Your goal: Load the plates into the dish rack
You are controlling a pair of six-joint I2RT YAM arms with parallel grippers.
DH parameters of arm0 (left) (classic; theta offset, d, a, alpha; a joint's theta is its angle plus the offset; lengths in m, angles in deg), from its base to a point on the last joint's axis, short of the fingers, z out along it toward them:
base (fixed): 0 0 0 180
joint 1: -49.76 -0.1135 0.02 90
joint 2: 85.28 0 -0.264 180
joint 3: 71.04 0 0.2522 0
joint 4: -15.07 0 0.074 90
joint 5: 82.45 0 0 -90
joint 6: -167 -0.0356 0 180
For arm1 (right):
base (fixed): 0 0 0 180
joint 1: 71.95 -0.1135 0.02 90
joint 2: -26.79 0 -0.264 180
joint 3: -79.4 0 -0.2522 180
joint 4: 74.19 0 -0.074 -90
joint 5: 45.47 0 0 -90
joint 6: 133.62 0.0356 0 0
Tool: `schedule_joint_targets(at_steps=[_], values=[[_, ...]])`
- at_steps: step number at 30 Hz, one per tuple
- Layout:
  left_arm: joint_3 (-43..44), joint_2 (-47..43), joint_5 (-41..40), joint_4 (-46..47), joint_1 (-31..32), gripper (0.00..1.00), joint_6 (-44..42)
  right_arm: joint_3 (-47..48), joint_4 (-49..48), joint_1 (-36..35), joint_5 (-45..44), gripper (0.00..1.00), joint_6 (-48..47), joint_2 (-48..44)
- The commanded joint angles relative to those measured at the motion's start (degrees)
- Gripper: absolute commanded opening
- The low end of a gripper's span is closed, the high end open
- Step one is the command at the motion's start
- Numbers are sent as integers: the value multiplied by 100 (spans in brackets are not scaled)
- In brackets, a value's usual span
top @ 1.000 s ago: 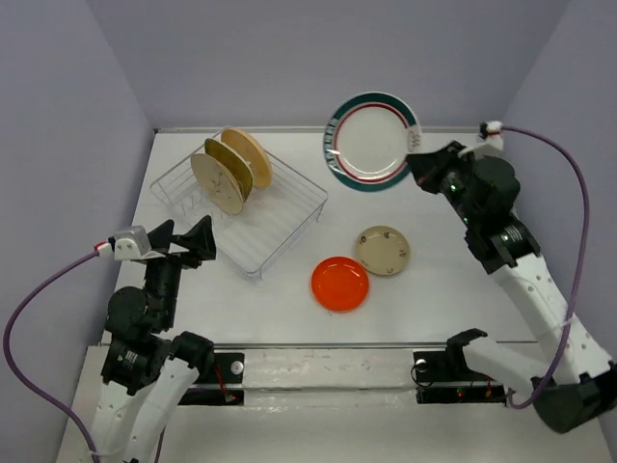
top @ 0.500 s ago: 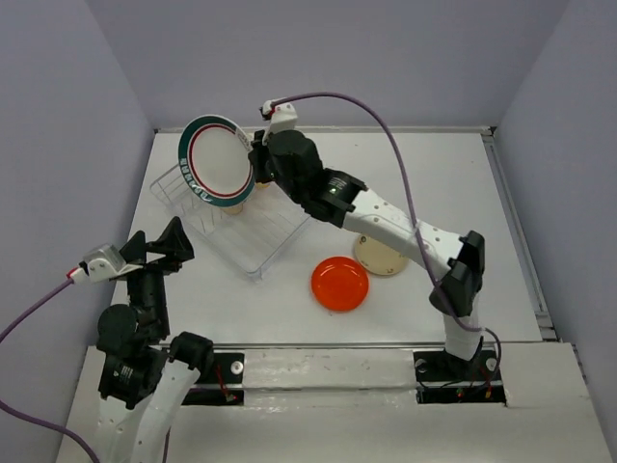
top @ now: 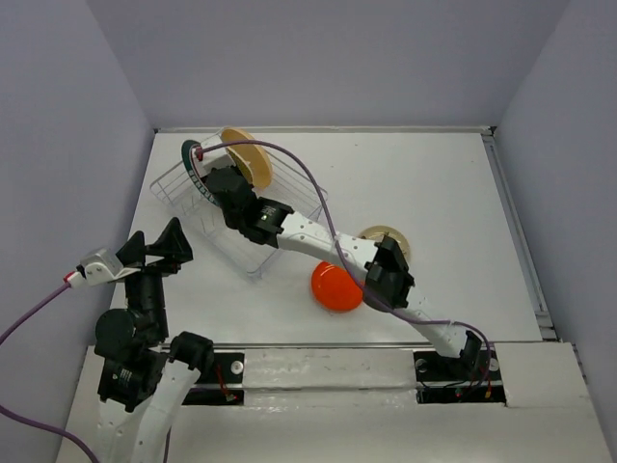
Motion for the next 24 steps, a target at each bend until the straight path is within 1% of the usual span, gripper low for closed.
schedule_joint_targets(at_steps=[1, 4, 6, 7, 12, 15, 19, 23, 24], values=[[74, -22, 108, 391, 7, 99, 0, 434, -1431, -57, -636, 7, -1079, 100], [73, -22, 143, 409, 7, 99, 0, 381, -1764, -117, -671, 7, -1438, 233], [73, -22, 169, 409, 7, 99, 9, 250, -2335, -188, -715, 7, -1772, 391], [65, -22, 178, 409, 7, 99, 0, 310, -2546, -188, -732, 7, -2104, 539], [65, -13, 213, 418, 15, 99, 9, 566, -2899, -250, -777, 7, -2626, 770], [65, -4, 231, 418, 15, 99, 0, 496, -2908, -250, -715, 7, -2582, 691], [56, -13, 240, 418, 24, 99, 9, 162, -2847, -250, -689, 7, -2372, 664], [56, -13, 231, 409, 24, 99, 9, -171, -2347, -250, -636, 7, -1731, 638], [56, -4, 240, 409, 24, 99, -9, -225, -2241, -250, -601, 7, -1443, 638]])
